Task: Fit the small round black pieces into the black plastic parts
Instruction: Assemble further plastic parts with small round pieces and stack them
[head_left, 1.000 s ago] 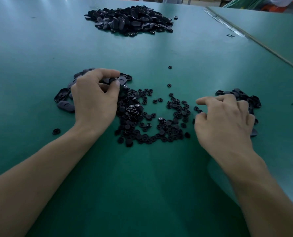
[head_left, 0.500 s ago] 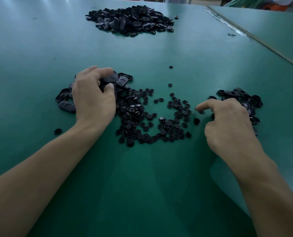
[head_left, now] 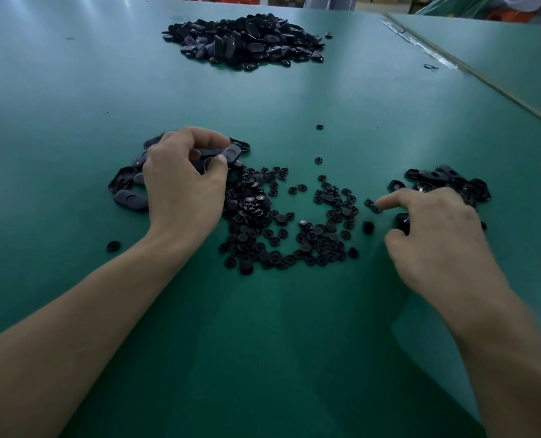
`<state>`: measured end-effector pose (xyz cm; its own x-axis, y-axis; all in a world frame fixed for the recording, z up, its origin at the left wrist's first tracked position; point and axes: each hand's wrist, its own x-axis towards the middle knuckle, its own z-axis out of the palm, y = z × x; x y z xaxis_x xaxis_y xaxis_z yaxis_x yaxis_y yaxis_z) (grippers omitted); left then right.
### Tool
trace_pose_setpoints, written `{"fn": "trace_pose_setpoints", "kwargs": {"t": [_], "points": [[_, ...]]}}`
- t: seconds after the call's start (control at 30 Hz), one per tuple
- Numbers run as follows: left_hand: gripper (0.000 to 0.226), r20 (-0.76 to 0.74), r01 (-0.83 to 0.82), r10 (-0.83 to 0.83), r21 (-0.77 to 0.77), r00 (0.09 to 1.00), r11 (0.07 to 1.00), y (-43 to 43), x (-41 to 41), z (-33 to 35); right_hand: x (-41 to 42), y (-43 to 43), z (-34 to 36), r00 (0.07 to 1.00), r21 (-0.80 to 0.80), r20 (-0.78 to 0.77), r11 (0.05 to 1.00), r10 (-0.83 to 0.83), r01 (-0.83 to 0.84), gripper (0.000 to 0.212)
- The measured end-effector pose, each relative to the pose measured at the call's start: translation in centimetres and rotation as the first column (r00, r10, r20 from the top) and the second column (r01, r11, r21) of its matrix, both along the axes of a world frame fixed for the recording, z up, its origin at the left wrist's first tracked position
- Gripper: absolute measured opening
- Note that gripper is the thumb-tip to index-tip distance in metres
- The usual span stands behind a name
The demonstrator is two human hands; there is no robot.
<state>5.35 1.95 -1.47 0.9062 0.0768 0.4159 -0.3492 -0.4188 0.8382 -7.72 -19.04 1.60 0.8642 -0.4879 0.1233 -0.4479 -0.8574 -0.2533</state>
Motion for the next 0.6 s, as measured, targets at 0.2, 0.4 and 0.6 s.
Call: {"fn": "trace_pose_setpoints", "kwargs": {"t": [0.2,0.4,0.6], "points": [[0.026,0.012,0.013,-0.013,-0.016,1.000,1.000,0.0,0.1,0.0,-0.1,0.3,0.0,0.996,0.062,0.086,0.997,0.034,-0.039,0.051],[0.033,0.042,0.050,-0.049,-0.011,0.998,0.999,-0.1,-0.1,0.2,0.2,0.7,0.2,0.977,0.087,0.211,0.994,0.042,-0.062,0.053],[0.023,0.121,0.127,-0.130,0.033,0.984,0.991,-0.4,-0.7,0.4,0.9,2.7,0.3,0.843,0.046,0.498,0.965,0.203,-0.259,0.045]]}}
